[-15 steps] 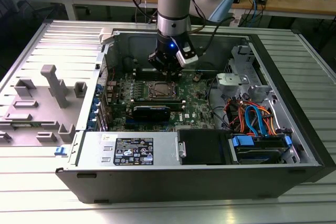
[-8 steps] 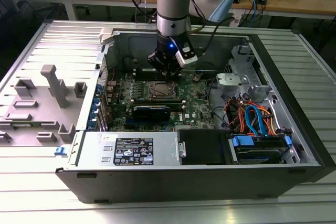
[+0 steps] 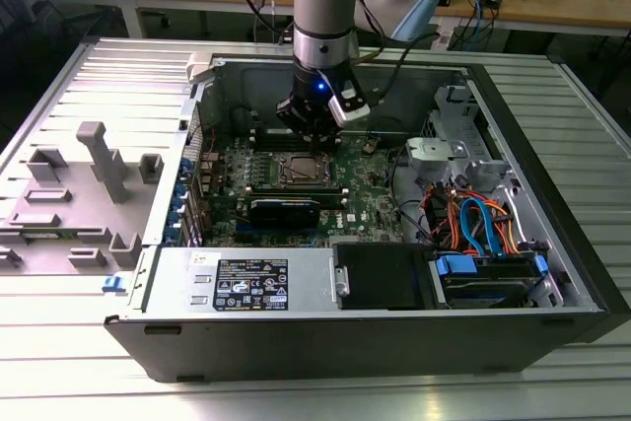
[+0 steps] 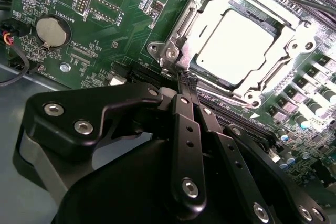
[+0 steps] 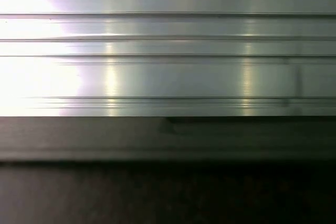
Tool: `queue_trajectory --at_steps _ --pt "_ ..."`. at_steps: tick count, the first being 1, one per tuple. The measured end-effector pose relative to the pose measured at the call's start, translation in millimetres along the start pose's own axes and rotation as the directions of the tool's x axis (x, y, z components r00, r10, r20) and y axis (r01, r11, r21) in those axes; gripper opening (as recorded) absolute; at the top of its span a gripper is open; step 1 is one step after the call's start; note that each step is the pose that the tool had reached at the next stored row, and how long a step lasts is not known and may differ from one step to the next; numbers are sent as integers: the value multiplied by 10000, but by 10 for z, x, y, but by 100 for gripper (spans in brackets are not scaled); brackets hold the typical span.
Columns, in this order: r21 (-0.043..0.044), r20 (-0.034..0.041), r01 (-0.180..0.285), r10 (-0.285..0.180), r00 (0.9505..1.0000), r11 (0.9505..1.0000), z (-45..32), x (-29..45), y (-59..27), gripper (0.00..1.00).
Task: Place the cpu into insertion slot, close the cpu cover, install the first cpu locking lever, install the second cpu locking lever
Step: 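Install the first cpu locking lever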
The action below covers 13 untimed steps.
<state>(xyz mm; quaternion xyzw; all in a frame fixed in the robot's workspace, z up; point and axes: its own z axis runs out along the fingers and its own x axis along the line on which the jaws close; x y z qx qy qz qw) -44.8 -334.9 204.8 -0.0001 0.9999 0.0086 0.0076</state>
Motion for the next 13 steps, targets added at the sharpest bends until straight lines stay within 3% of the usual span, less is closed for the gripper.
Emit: queue_trajectory --at_steps 5,8,13 --pt "-4 3 -1 1 10000 10000 0 0 -3 11" --pt "-24 4 0 0 10000 10000 -65 -2 -1 11" --pt "-33 4 -1 1 10000 10000 -43 -2 -27 11"
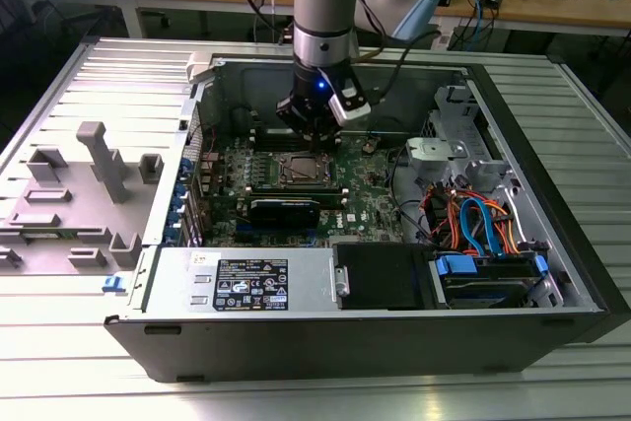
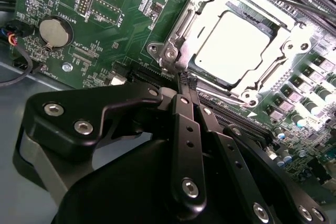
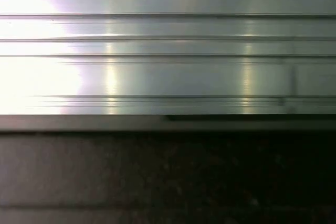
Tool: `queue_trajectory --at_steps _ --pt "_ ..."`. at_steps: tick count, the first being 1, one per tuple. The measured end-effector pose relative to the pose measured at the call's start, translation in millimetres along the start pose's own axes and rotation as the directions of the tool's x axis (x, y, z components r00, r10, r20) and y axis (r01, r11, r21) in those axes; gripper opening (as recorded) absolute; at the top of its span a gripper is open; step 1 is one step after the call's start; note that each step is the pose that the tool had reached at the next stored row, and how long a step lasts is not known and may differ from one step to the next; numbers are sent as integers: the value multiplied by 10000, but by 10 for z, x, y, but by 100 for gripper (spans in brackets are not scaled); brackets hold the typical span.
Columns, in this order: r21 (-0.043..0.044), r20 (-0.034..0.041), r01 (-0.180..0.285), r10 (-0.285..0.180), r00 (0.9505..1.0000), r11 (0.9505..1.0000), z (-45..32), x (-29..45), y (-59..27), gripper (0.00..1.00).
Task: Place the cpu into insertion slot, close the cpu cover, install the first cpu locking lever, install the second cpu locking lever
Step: 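Install the first cpu locking lever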
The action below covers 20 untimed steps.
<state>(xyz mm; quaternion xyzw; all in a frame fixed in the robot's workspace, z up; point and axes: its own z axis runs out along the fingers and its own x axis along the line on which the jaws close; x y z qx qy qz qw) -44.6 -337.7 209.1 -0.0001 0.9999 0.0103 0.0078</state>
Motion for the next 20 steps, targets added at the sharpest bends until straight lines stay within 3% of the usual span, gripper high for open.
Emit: queue_trajectory --at_steps 20 --pt "4 -4 1 -1 10000 10000 63 1 -32 11"
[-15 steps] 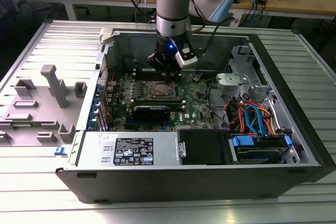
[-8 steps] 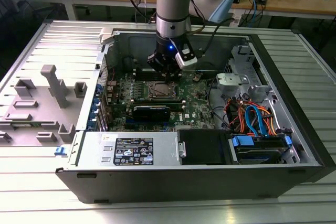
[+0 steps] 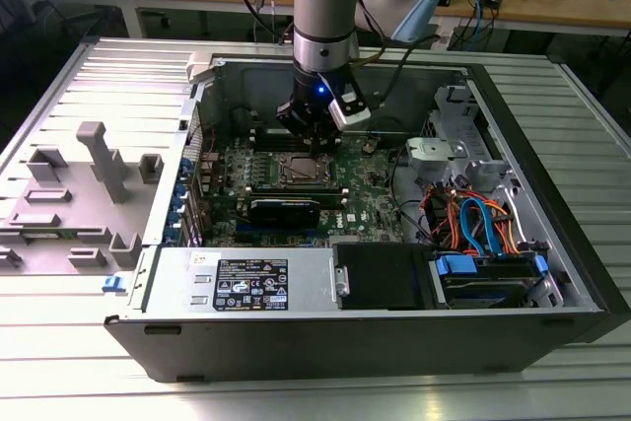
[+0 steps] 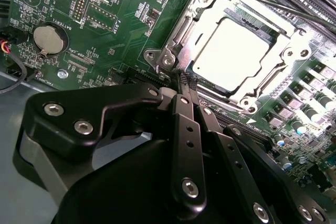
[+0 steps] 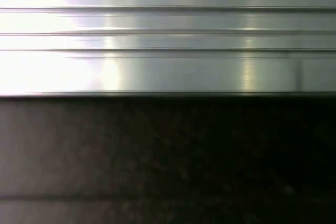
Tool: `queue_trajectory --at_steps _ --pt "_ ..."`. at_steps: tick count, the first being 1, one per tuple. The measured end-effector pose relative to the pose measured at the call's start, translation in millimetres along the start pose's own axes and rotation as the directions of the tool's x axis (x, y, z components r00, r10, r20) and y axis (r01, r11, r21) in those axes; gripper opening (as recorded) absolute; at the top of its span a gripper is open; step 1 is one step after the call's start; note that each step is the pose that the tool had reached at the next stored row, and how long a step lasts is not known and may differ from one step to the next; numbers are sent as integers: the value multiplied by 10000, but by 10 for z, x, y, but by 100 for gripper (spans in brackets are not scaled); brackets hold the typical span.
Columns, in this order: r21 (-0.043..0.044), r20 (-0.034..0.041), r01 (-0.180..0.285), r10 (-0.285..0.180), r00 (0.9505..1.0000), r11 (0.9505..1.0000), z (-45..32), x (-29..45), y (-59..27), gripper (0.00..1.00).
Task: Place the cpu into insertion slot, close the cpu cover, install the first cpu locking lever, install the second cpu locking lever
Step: 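Install the first cpu locking lever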
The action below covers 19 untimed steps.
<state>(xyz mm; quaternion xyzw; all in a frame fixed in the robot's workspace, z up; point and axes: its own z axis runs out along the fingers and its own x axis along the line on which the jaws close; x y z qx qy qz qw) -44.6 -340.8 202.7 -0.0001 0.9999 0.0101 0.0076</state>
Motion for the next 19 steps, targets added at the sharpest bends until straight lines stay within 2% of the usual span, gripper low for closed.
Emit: queue_trajectory --at_steps 5,9,11,15,19 --pt "-27 2 1 -1 10000 10000 5 0 5 11" --pt "-120 4 -4 4 10000 9999 7 0 15 11" --pt "-138 7 -3 3 10000 9999 -14 -1 16 11" --pt "-129 2 -3 3 10000 9999 -72 -1 16 11" --pt "-130 3 0 0 10000 9999 -87 -2 12 11"
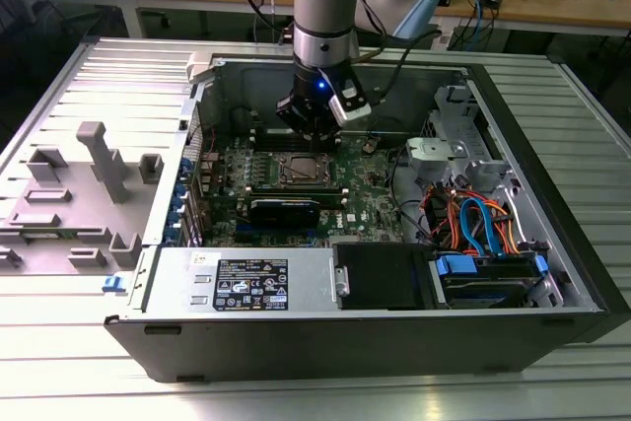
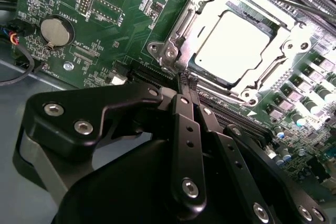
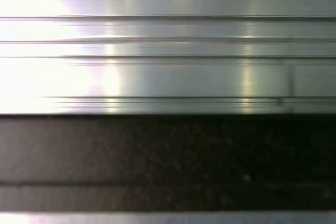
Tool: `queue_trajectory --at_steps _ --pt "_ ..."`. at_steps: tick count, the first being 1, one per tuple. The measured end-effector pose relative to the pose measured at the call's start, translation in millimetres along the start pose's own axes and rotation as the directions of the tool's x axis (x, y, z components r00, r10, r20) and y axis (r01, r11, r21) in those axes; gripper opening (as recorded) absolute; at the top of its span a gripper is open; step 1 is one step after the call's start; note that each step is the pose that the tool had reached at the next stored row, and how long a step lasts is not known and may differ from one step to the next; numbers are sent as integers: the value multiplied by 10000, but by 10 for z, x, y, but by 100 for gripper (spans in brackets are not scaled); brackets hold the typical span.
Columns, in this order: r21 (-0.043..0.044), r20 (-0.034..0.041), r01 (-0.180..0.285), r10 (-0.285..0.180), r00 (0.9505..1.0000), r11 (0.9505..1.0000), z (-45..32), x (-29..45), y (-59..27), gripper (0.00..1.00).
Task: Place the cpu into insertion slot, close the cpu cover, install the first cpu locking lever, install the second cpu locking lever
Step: 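Install the first cpu locking lever, then install the second cpu locking lever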
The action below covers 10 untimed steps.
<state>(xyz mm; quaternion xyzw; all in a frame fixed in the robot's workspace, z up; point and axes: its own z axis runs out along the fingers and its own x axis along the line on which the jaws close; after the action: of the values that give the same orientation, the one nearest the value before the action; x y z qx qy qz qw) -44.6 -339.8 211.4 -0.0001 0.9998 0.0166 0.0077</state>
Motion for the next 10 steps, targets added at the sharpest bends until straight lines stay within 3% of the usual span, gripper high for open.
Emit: queue_trajectory --at_steps 10 --pt "1 0 -2 2 10000 10000 -1 1 -35 11"
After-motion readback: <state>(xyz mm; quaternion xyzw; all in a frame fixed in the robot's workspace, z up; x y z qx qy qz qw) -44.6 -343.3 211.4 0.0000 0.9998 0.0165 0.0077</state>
